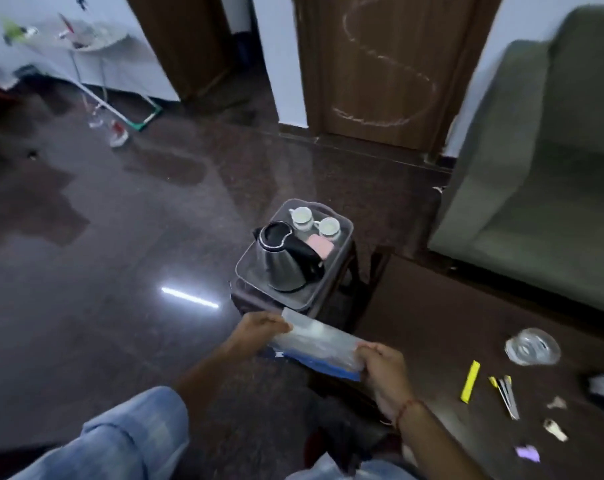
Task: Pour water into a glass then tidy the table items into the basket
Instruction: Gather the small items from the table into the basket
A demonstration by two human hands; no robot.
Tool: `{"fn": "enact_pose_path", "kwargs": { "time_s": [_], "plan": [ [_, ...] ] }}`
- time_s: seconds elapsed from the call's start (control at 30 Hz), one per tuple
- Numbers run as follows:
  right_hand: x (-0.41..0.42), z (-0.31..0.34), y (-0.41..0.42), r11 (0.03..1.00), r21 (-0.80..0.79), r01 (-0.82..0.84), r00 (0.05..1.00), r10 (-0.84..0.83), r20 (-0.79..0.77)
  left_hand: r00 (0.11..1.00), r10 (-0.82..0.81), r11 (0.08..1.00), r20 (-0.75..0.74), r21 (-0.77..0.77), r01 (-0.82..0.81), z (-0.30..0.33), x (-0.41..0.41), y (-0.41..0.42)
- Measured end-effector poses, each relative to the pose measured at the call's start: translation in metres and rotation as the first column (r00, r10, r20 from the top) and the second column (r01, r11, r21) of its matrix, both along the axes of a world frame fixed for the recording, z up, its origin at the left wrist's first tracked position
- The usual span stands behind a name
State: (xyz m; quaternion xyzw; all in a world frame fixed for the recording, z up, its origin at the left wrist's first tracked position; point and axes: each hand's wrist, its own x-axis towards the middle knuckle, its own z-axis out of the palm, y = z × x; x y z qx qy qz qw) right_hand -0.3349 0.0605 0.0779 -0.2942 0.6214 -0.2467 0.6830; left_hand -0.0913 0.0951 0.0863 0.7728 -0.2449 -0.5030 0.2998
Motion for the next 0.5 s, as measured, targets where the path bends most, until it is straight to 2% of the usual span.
{"fn": "enact_pose_path", "kwargs": {
  "time_s": [0.13,0.27,0.4,0.5],
  "plan": [
    [0.050,0.005,-0.015,0.992,0.124,-0.016,0.997,0.007,0.078,0.999,0.025,1.000,0.030,0.017,-0.025,0.011,0.043,-0.001],
    [0.085,0.005,-0.038,0.978,0.207,-0.025,0.986,-0.010,0.166,0.991,0.026,0.999,0.130,0.017,-0.029,0.015,0.071,-0.018],
    [0.117,0.000,-0.064,0.970,0.242,-0.003,0.974,-0.051,0.221,0.971,0.119,0.993,0.209,-0.011,-0.120,0.013,0.102,-0.046],
    [0.134,-0.009,-0.078,0.964,0.258,0.060,0.969,-0.119,0.217,0.967,0.098,0.995,0.235,-0.016,-0.097,0.004,0.122,-0.066]
  ]
}}
